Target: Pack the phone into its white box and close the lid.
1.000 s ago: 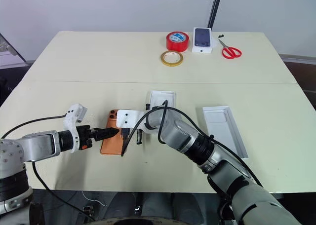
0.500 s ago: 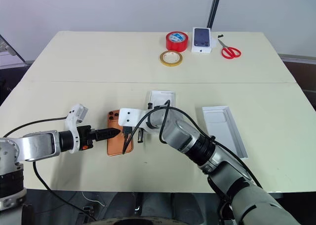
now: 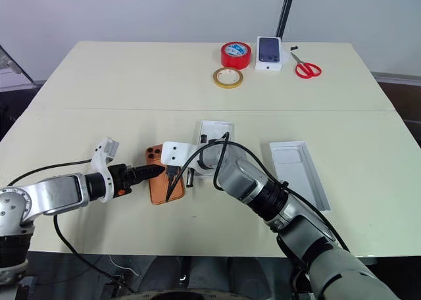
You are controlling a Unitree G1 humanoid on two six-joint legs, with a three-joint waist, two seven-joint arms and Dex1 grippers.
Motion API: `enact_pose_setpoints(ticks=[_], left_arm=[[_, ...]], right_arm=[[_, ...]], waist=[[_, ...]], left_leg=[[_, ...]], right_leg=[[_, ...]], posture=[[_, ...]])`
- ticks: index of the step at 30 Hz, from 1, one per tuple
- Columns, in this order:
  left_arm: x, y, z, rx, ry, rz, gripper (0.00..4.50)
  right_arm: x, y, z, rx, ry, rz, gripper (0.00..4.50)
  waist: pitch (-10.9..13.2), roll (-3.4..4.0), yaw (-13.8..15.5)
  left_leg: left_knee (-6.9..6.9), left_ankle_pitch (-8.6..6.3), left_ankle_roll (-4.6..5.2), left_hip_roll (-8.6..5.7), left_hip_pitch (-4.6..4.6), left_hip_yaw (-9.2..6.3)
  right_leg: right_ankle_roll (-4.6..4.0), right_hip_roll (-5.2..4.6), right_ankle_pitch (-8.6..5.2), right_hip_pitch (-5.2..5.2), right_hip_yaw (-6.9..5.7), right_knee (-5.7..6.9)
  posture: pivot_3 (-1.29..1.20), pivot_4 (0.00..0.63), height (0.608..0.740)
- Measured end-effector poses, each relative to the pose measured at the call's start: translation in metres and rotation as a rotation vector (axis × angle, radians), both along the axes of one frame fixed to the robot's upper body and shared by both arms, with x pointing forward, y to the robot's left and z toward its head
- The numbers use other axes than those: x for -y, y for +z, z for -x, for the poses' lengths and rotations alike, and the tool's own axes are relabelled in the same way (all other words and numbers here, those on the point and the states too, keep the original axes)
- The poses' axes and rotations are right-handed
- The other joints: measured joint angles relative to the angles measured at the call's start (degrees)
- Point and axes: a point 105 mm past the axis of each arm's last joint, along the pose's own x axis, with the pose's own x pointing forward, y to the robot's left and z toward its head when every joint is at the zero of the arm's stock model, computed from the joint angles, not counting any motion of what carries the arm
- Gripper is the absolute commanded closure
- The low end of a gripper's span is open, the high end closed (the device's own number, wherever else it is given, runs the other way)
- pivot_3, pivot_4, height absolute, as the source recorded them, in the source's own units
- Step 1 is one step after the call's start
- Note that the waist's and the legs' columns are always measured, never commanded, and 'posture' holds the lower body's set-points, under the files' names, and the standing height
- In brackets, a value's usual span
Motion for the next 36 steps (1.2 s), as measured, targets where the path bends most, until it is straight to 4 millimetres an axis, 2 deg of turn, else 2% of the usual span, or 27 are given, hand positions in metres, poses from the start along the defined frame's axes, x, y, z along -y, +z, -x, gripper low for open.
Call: enact_pose_setpoints(ticks=[6, 14, 18, 21, 27, 32, 36], left_arm=[[-0.003, 0.0, 0.004, -0.002, -0.017, 0.0, 0.1], [0.0, -0.002, 0.006, -0.017, -0.003, 0.038, 0.1], [0.006, -0.005, 0.003, -0.014, 0.047, 0.113, 0.1], [0.028, -0.004, 0.006, -0.016, 0.016, 0.22, 0.1], [0.031, -0.006, 0.004, -0.024, 0.037, 0.247, 0.1], [0.025, -0.004, 0.004, -0.022, 0.041, 0.219, 0.1], [0.001, 0.004, -0.002, 0.007, 0.116, 0.191, 0.1]], right_arm=[[0.001, 0.001, 0.01, 0.033, 0.138, 0.086, 4.5], [0.0, 0.001, 0.01, 0.064, 0.184, 0.121, 4.5], [0.003, 0.0, 0.005, 0.062, 0.164, 0.125, 4.5], [-0.008, 0.001, 0.01, 0.053, 0.188, 0.096, 4.5], [-0.009, 0.001, 0.013, 0.036, 0.192, 0.075, 4.5], [-0.013, -0.001, 0.016, 0.029, 0.202, 0.073, 4.5], [-0.014, -0.002, 0.017, 0.026, 0.203, 0.07, 4.5]], waist=[[0.0, 0.02, -0.2], [0.0, 0.02, -0.2], [0.0, 0.02, 0.2], [0.0, -0.05, 0.0], [0.1, -0.01, -0.1], [0.1, -0.01, -0.2], [0.1, 0.01, -0.3]], left_leg=[[-0.06, 0.0, 0.0, 0.06, -0.03, 0.01], [-0.05, 0.0, -0.01, 0.07, -0.01, 0.02], [-0.03, 0.0, -0.01, 0.05, 0.03, 0.0], [-0.01, 0.0, -0.01, 0.05, -0.02, 0.0], [-0.05, 0.04, -0.07, 0.13, -0.05, 0.0], [-0.06, 0.04, -0.07, 0.16, -0.05, 0.0], [-0.09, 0.04, -0.07, 0.18, -0.05, 0.01]], right_leg=[[-0.01, 0.06, -0.01, -0.04, 0.02, -0.08], [-0.01, 0.05, -0.01, -0.01, 0.03, -0.09], [-0.01, 0.02, -0.01, 0.07, -0.01, -0.1], [-0.01, 0.03, 0.0, 0.05, 0.0, -0.1], [-0.01, 0.12, -0.01, -0.04, 0.01, -0.09], [-0.01, 0.16, -0.01, -0.06, 0.02, -0.09], [-0.02, 0.19, -0.01, -0.09, 0.02, -0.09]], posture=[[0.0, 0.15, 0.74], [0.0, 0.15, 0.74], [0.0, 0.15, 0.74], [0.0, 0.15, 0.74], [0.0, 0.15, 0.74], [0.0, 0.15, 0.74], [0.0, 0.15, 0.74]])
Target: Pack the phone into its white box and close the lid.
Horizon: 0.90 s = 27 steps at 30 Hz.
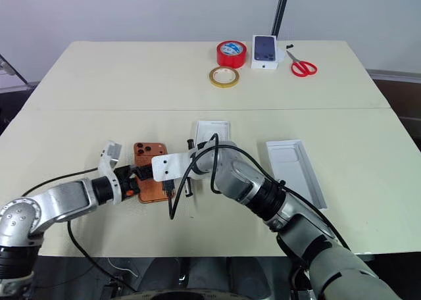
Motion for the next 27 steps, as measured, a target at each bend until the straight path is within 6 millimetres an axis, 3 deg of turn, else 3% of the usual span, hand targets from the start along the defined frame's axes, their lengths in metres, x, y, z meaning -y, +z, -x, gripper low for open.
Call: enact_pose_setpoints(ticks=[6, 10, 14, 22, 23, 24, 26, 27], left_arm=[[-0.009, -0.006, 0.002, -0.024, 0.042, 0.017, 0.1], [-0.006, -0.009, 0.003, -0.033, 0.047, 0.046, 1.8], [-0.004, -0.011, 0.004, -0.039, 0.047, 0.058, 3.91], [-0.012, -0.012, 0.001, -0.042, 0.101, 0.102, 3.91], [-0.012, -0.011, 0.0, -0.041, 0.106, 0.111, 4.18], [-0.012, -0.011, 0.0, -0.041, 0.109, 0.115, 4.45], [-0.012, -0.01, -0.001, -0.037, 0.125, 0.133, 4.48], [-0.012, -0.01, -0.002, -0.034, 0.131, 0.139, 4.48]], right_arm=[[0.0, 0.0, 0.0, 0.0, -0.007, -0.004, 4.5], [0.0, 0.0, -0.001, -0.002, -0.014, -0.005, 4.5], [-0.001, 0.0, -0.001, -0.001, -0.02, -0.01, 4.5], [0.005, 0.003, -0.006, 0.018, -0.047, -0.017, 4.5], [0.008, 0.005, -0.007, 0.023, -0.055, -0.022, 4.5], [0.01, 0.008, -0.008, 0.025, -0.064, -0.032, 4.5], [0.016, 0.02, -0.009, 0.024, -0.09, -0.086, 4.5], [0.019, 0.035, -0.009, 0.03, -0.102, -0.154, 4.5]], waist=[[0.0, -0.01, 0.1], [0.0, -0.01, 0.1], [0.0, -0.01, 0.1], [0.0, -0.02, 0.1], [0.0, -0.02, 0.2], [0.0, -0.03, 0.3], [0.1, -0.04, 0.4], [0.1, -0.06, 0.5]], left_leg=[[0.01, 0.0, 0.0, 0.0, 0.0, 0.0], [0.01, 0.0, 0.0, 0.0, 0.0, 0.0], [0.0, 0.0, 0.0, 0.0, 0.0, 0.0], [0.01, 0.0, 0.0, -0.01, -0.01, 0.0], [0.01, 0.0, 0.0, -0.02, -0.02, 0.0], [0.01, 0.0, 0.0, -0.03, -0.02, 0.0], [0.02, 0.0, 0.0, -0.03, -0.05, 0.0], [0.01, 0.0, 0.0, -0.03, -0.07, -0.01]], right_leg=[[0.0, -0.02, 0.0, 0.02, 0.0, -0.01], [0.0, -0.02, 0.0, 0.02, 0.0, -0.01], [0.0, -0.02, 0.0, 0.01, 0.0, -0.01], [0.0, -0.02, 0.0, 0.01, 0.0, -0.01], [0.0, -0.04, 0.0, 0.0, 0.0, -0.01], [0.0, -0.05, 0.0, 0.01, 0.0, -0.01], [0.0, -0.07, 0.0, 0.0, 0.0, -0.02], [0.0, -0.07, 0.0, -0.01, 0.0, -0.02]], posture=[[0.0, 0.15, 0.74], [0.0, 0.15, 0.74], [0.0, 0.15, 0.74], [0.0, 0.15, 0.74], [0.0, 0.15, 0.74], [0.0, 0.15, 0.74], [0.0, 0.15, 0.74], [0.0, 0.15, 0.74]])
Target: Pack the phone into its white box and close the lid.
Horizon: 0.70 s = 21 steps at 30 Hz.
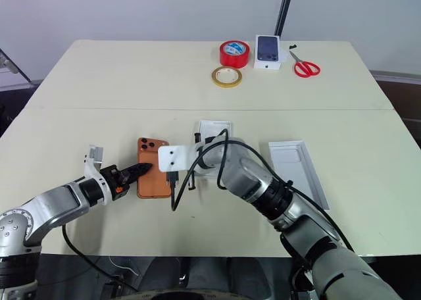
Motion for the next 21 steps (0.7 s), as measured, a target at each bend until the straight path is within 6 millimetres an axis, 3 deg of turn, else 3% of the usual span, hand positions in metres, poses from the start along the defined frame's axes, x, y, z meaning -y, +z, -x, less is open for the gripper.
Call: enact_pose_setpoints(ticks=[4, 5, 8, 11, 15, 21], left_arm=[[0.002, 0.007, -0.004, 0.026, -0.004, -0.004, 4.48], [0.013, 0.024, -0.015, 0.087, -0.032, 0.001, 4.48], [0.033, 0.055, -0.032, 0.191, -0.077, 0.028, 4.48], [0.062, 0.07, -0.044, 0.218, -0.158, 0.072, 4.48], [0.101, 0.06, -0.053, 0.153, -0.28, 0.077, 4.48], [0.113, 0.034, -0.061, 0.08, -0.328, 0.012, 4.48]], right_arm=[[0.013, 0.04, -0.002, 0.03, -0.048, -0.156, 4.5], [0.043, 0.045, -0.003, -0.026, -0.124, -0.215, 4.5], [0.101, 0.048, -0.007, -0.077, -0.27, -0.259, 4.5], [0.139, 0.043, -0.001, -0.127, -0.364, -0.288, 4.5], [0.168, 0.026, 0.01, -0.185, -0.458, -0.295, 4.5], [0.183, 0.025, 0.02, -0.172, -0.513, -0.283, 4.5]], waist=[[0.0, -0.02, -0.2], [0.2, -0.07, 0.9], [0.2, -0.14, 2.0], [0.3, -0.18, 1.5], [0.3, -0.11, 0.0], [0.4, -0.02, -0.3]], left_leg=[[-0.02, 0.0, 0.0, 0.01, 0.01, -0.01], [0.03, 0.0, 0.0, -0.07, -0.1, -0.15], [0.08, -0.05, 0.09, -0.25, -0.11, -0.18], [0.09, -0.09, 0.17, -0.3, -0.11, -0.12], [0.07, -0.07, 0.15, -0.09, -0.08, 0.02], [0.06, -0.01, 0.05, 0.09, 0.0, 0.05]], right_leg=[[0.0, 0.02, 0.0, 0.0, 0.0, -0.01], [0.0, -0.03, 0.0, 0.0, -0.11, -0.02], [0.01, -0.21, 0.0, 0.15, -0.16, -0.16], [0.04, -0.24, 0.0, 0.18, -0.14, -0.23], [0.04, 0.01, 0.0, 0.1, 0.01, -0.16], [0.02, 0.29, 0.01, 0.05, 0.1, 0.0]], posture=[[0.0, 0.15, 0.74], [0.0, 0.15, 0.74], [0.0, 0.15, 0.74], [0.0, 0.15, 0.74], [0.0, 0.15, 0.74], [0.0, 0.15, 0.74]])
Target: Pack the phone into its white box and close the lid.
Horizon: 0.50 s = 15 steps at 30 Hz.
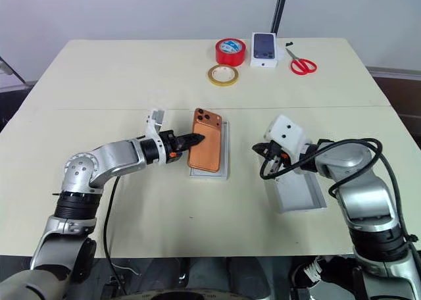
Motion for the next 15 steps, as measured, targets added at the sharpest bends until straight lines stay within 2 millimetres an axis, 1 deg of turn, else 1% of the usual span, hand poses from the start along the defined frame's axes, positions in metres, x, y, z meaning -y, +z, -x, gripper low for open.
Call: enact_pose_setpoints(ticks=[4, 6, 11, 13, 15], left_arm=[[0.003, -0.005, 0.0, -0.002, -0.023, -0.016, 4.48], [0.006, -0.006, 0.0, 0.004, -0.034, -0.024, 4.48], [0.014, -0.011, -0.005, 0.003, -0.033, -0.035, 4.48], [0.017, -0.013, -0.006, 0.005, -0.028, -0.039, 3.54], [0.021, -0.014, -0.006, 0.01, -0.029, -0.034, 2.71]], right_arm=[[0.003, -0.004, 0.003, -0.01, -0.026, -0.007, 4.5], [0.005, -0.006, 0.004, -0.014, -0.038, -0.004, 4.5], [0.008, -0.005, 0.003, -0.005, -0.056, 0.002, 4.5], [0.008, -0.006, 0.003, -0.003, -0.058, 0.002, 4.5], [0.006, -0.007, 0.003, -0.007, -0.053, 0.002, 4.5]], waist=[[0.0, -0.02, 0.4], [0.0, -0.08, 0.5], [0.1, -0.14, 0.5], [0.1, -0.16, 0.4], [0.1, -0.16, 0.4]], left_leg=[[0.03, 0.01, -0.01, -0.1, -0.04, 0.03], [0.04, 0.13, -0.23, -0.12, -0.05, 0.03], [0.04, 0.13, -0.23, -0.12, -0.05, 0.02], [0.03, 0.14, -0.24, -0.11, -0.05, 0.02], [0.03, 0.15, -0.26, -0.09, -0.04, 0.02]], right_leg=[[0.01, -0.14, 0.0, 0.02, 0.01, -0.06], [0.01, -0.16, 0.0, 0.03, 0.01, -0.07], [0.01, -0.15, 0.0, 0.04, 0.0, -0.07], [0.01, -0.13, 0.0, 0.04, 0.0, -0.07], [0.01, -0.12, 0.0, 0.04, 0.0, -0.07]], posture=[[0.0, 0.15, 0.74], [0.0, 0.15, 0.74], [0.0, 0.15, 0.74], [0.0, 0.15, 0.74], [0.0, 0.15, 0.74]])
